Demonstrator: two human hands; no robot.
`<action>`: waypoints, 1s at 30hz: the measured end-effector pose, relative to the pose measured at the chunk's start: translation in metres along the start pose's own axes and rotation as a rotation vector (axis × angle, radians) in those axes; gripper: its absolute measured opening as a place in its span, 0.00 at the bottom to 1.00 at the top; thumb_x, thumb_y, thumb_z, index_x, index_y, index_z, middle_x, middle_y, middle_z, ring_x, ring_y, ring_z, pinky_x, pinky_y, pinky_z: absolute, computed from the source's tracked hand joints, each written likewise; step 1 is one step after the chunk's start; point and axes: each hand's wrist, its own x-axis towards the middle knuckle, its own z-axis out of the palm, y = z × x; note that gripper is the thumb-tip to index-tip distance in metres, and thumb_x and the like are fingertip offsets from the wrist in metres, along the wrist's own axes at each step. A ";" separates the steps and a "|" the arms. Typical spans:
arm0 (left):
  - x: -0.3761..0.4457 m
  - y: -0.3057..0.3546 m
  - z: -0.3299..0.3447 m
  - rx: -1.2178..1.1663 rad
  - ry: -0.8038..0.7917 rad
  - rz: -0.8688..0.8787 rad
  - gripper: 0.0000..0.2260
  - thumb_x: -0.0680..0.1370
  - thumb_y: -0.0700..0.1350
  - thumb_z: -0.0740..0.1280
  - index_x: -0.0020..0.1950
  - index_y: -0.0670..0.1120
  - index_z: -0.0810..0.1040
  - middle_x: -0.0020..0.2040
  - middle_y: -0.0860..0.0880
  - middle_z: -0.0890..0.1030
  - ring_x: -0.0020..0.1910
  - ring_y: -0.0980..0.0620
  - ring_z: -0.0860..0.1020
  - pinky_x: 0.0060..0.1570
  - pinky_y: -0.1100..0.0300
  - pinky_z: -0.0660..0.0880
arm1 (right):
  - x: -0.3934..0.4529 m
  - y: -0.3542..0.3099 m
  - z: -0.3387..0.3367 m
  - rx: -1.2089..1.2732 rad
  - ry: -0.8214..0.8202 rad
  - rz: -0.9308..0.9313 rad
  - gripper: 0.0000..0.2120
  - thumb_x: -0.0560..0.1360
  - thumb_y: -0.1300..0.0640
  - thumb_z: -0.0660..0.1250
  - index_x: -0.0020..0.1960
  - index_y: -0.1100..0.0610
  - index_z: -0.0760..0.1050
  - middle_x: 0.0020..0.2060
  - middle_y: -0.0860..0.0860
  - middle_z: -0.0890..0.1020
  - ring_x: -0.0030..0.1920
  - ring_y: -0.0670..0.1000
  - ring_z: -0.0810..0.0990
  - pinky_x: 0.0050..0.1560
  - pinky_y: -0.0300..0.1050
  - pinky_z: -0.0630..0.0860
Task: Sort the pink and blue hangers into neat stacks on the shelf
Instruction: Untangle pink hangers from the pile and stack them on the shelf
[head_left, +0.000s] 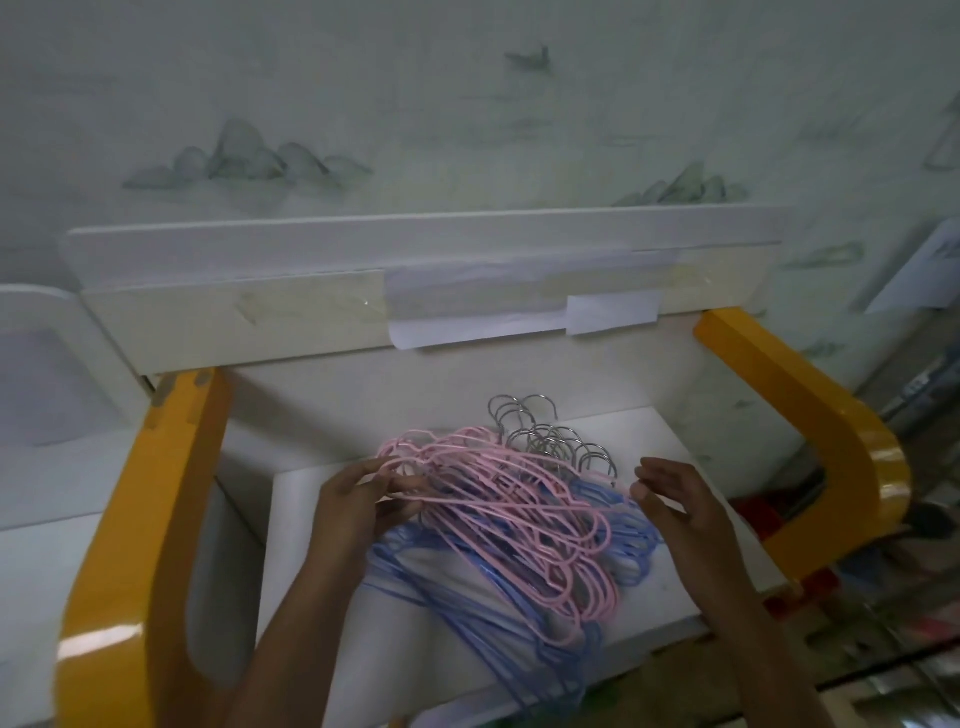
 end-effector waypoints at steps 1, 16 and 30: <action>-0.002 0.000 -0.003 -0.005 0.013 0.016 0.08 0.80 0.35 0.61 0.51 0.36 0.79 0.42 0.37 0.83 0.38 0.42 0.83 0.36 0.59 0.81 | -0.002 0.000 -0.001 0.003 0.000 0.000 0.17 0.71 0.46 0.69 0.58 0.48 0.76 0.54 0.41 0.82 0.56 0.40 0.80 0.54 0.38 0.79; -0.015 -0.003 -0.021 -0.057 0.103 0.061 0.09 0.81 0.34 0.61 0.54 0.38 0.80 0.43 0.36 0.84 0.38 0.44 0.85 0.34 0.60 0.80 | -0.016 -0.002 0.008 0.017 -0.012 0.041 0.12 0.75 0.54 0.71 0.57 0.47 0.77 0.55 0.44 0.82 0.56 0.41 0.79 0.55 0.42 0.76; -0.015 0.001 -0.046 -0.102 0.091 0.125 0.11 0.80 0.34 0.61 0.60 0.35 0.77 0.38 0.44 0.85 0.39 0.49 0.85 0.40 0.58 0.82 | -0.015 0.006 0.021 -0.232 -0.084 0.114 0.07 0.77 0.55 0.69 0.55 0.51 0.78 0.50 0.46 0.82 0.49 0.40 0.79 0.47 0.33 0.73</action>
